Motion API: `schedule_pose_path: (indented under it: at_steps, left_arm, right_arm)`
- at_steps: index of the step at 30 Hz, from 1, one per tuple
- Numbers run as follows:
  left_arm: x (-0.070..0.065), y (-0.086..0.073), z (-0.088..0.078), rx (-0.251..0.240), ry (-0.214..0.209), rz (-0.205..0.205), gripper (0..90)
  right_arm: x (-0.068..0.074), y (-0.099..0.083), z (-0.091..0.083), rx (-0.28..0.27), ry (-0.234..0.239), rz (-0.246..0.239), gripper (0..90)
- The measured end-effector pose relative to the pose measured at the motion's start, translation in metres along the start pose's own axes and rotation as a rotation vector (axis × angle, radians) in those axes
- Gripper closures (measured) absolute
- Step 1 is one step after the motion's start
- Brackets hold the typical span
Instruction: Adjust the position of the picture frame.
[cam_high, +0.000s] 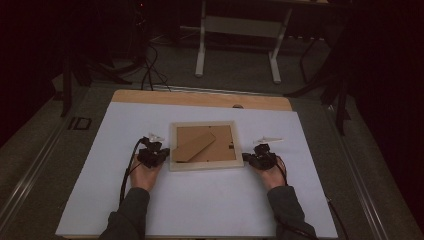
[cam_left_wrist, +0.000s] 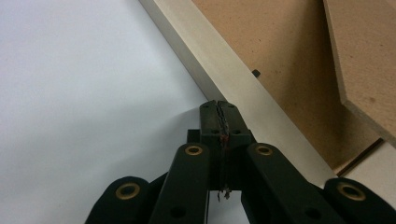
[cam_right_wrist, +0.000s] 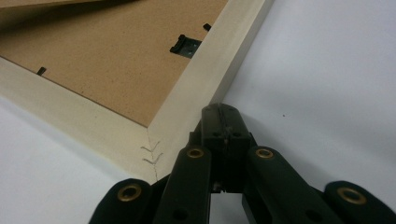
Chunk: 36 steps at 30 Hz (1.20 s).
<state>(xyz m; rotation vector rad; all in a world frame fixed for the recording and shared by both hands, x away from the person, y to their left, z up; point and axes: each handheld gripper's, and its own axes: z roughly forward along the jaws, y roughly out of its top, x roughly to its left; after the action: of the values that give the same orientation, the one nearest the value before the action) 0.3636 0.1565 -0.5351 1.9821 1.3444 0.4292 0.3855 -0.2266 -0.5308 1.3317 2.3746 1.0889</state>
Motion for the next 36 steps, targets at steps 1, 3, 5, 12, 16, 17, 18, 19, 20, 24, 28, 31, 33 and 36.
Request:
schedule_pose_path:
  at_steps: [1, 3, 5, 12, 16, 17, 18, 19, 20, 24, 28, 31, 33, 36]
  left_arm:
    - [0.000, 0.000, 0.000, 0.000, -0.002, -0.002, 90.0]
    - [0.000, 0.001, 0.001, -0.001, -0.001, -0.004, 90.0]
    - [0.001, 0.001, 0.001, -0.001, -0.002, -0.005, 90.0]
    - [0.001, 0.003, 0.003, -0.002, -0.005, -0.009, 90.0]
    - [0.001, 0.003, 0.003, -0.003, -0.012, -0.019, 90.0]
    - [0.001, 0.003, 0.003, 0.000, -0.014, -0.021, 90.0]
    - [0.000, 0.003, 0.003, 0.001, -0.011, -0.018, 90.0]
    - [0.000, 0.003, 0.003, 0.002, -0.011, -0.017, 90.0]
    - [0.000, 0.003, 0.002, 0.001, -0.014, -0.019, 90.0]
    - [-0.002, 0.003, 0.002, 0.002, -0.012, -0.018, 90.0]
    - [-0.003, 0.003, 0.000, 0.002, -0.017, -0.013, 90.0]
    - [-0.005, 0.001, -0.002, 0.000, -0.016, -0.017, 90.0]
    - [-0.006, 0.000, -0.003, -0.001, -0.018, -0.017, 90.0]
    - [-0.008, -0.002, -0.005, -0.002, -0.023, -0.024, 90.0]
  right_arm:
    - [0.000, 0.000, 0.000, -0.001, 0.001, 0.000, 90.0]
    - [0.001, -0.001, -0.001, -0.002, 0.002, 0.002, 90.0]
    - [0.001, -0.002, -0.001, 0.000, 0.002, 0.004, 90.0]
    - [0.002, -0.004, -0.003, -0.001, 0.003, 0.004, 90.0]
    - [0.002, -0.006, -0.004, -0.006, 0.004, 0.007, 90.0]
    - [0.003, -0.007, -0.005, -0.007, 0.004, 0.006, 90.0]
    - [0.003, -0.007, -0.005, -0.007, 0.004, 0.005, 90.0]
    - [0.003, -0.008, -0.005, -0.008, 0.004, 0.003, 90.0]
    - [0.003, -0.008, -0.006, -0.010, 0.003, 0.002, 90.0]
    - [0.003, -0.010, -0.007, -0.014, 0.005, 0.007, 90.0]
    - [0.003, -0.011, -0.008, -0.016, 0.007, 0.009, 90.0]
    - [0.004, -0.012, -0.008, -0.018, 0.007, 0.012, 90.0]
    - [0.004, -0.012, -0.008, -0.018, 0.007, 0.011, 90.0]
    - [0.004, -0.013, -0.009, -0.018, 0.007, 0.013, 90.0]
